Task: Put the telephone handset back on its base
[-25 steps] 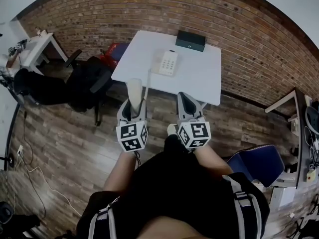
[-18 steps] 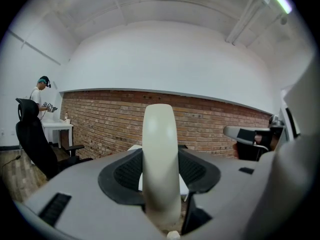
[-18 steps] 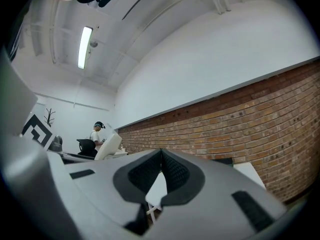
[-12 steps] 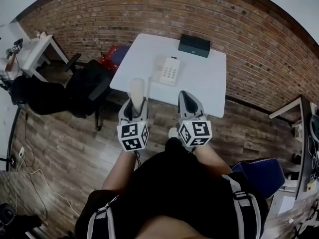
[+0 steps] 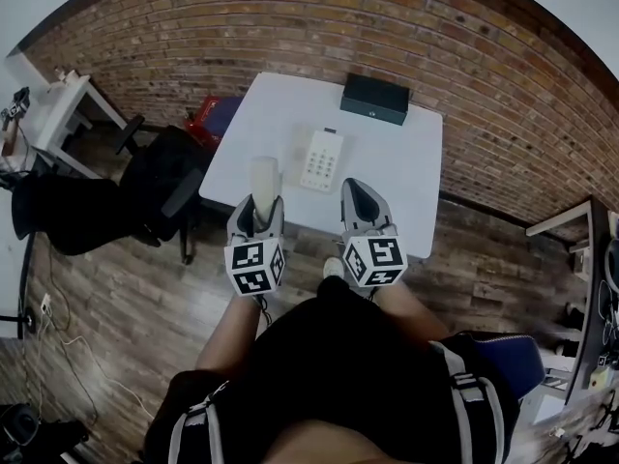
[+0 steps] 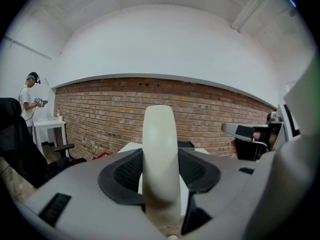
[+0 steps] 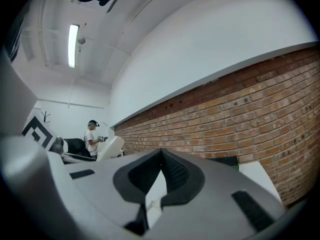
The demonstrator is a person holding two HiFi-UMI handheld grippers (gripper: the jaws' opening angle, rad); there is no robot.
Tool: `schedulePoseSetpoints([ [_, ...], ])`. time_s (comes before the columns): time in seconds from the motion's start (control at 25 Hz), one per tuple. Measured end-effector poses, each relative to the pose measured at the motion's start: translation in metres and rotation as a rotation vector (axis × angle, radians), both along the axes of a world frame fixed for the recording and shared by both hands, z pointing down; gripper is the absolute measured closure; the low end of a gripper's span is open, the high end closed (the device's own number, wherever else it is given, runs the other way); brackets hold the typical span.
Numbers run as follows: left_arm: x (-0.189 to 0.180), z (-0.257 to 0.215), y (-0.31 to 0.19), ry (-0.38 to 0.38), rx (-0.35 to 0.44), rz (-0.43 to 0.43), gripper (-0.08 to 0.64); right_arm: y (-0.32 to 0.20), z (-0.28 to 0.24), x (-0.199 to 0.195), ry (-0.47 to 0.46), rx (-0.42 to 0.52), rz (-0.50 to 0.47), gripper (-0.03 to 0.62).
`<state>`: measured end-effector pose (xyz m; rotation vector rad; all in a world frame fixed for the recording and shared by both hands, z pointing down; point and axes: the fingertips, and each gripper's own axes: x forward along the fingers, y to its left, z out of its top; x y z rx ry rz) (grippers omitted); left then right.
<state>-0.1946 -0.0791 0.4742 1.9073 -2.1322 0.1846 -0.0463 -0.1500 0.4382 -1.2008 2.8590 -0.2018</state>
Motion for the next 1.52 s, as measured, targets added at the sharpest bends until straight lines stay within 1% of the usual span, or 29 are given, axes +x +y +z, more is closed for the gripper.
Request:
schedulePoseSetpoints([
  [0.28,-0.004,0.012,-0.064,-0.004,-0.042,-0.004,0.348,-0.068,0.009,0.0,0.01,-0.032,-0.022,0.594],
  [0.44,-0.006,0.021,-0.098,-0.042,-0.071,0.011,0.348,-0.106,0.014,0.001,0.012,-0.05,-0.03,0.594],
  [0.6,-0.007,0.032,-0.127,-0.053,-0.104,0.015,0.348,-0.142,0.018,0.002,0.011,-0.066,-0.049,0.594],
  [0.72,-0.009,0.04,-0.143,-0.062,-0.121,0.026,0.348,-0.159,0.024,0.0,0.028,-0.071,-0.075,0.594],
  [0.88,-0.019,0.052,-0.158,-0.029,-0.139,0.016,0.348,-0.175,0.031,-0.002,0.037,-0.084,-0.076,0.594],
  [0.96,-0.024,0.06,-0.164,-0.026,-0.156,0.023,0.348,-0.178,0.035,-0.003,0.043,-0.093,-0.073,0.594],
  [1.12,-0.033,0.078,-0.177,-0.025,-0.197,0.063,0.348,-0.185,0.04,-0.012,0.053,-0.108,-0.069,0.594],
  [1.24,-0.038,0.094,-0.186,-0.043,-0.233,0.116,0.348,-0.186,0.041,-0.021,0.06,-0.109,-0.058,0.594],
  [1.36,-0.039,0.112,-0.195,-0.057,-0.279,0.179,0.348,-0.189,0.043,-0.026,0.066,-0.124,-0.024,0.594],
  [1.52,-0.042,0.134,-0.208,-0.033,-0.334,0.227,0.348,-0.192,0.042,-0.03,0.075,-0.131,0.025,0.594],
])
